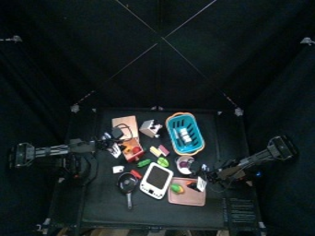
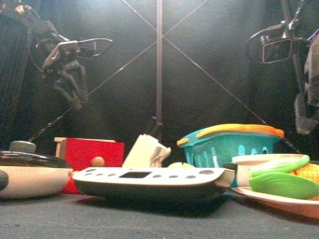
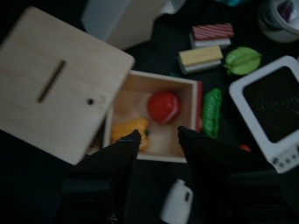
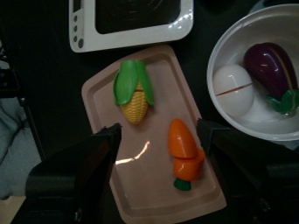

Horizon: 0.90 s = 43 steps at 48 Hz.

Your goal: Grab squash

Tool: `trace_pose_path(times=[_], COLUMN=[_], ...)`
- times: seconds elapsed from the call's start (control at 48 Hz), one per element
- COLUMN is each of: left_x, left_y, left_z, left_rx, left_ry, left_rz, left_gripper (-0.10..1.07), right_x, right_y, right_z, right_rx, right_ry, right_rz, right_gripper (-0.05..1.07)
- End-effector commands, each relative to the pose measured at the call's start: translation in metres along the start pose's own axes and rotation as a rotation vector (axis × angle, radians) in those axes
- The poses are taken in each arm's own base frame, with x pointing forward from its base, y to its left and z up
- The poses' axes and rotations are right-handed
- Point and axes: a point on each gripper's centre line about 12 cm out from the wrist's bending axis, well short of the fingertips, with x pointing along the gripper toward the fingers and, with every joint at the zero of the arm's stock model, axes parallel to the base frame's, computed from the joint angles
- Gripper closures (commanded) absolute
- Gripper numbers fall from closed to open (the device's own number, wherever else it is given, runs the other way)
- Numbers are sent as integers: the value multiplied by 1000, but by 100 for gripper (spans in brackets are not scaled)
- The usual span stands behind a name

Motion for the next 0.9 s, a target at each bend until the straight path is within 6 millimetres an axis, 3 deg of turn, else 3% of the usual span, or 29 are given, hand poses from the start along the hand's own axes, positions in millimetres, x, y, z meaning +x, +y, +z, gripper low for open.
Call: trace_pose_path(times=[0.0,0.146,0.229,0.458,0.625,0.875], left_x=[1,21,28,26,44,66], left_y=[-16,-26,-18,-6,-5,-31], left_z=[14,17,23,53,51,74], left_rx=[-121,-262,-350,-559,-706,-756], left_ry=[33,154,217,189,234,267], left_rz=[-67,-65,-2,133,282,265], left_gripper=[17,17,18,18,18,18], right_x=[-3,-3,-2,2,2,-15], right_y=[5,6,5,5,4,6], right_z=[8,9,8,7,9,31], right_rx=[8,13,15,5,-9,-30], right_ry=[-23,-21,-17,-7,-17,-116], right_rz=[17,17,13,1,-4,16], right_gripper=[4,4,4,4,4,4])
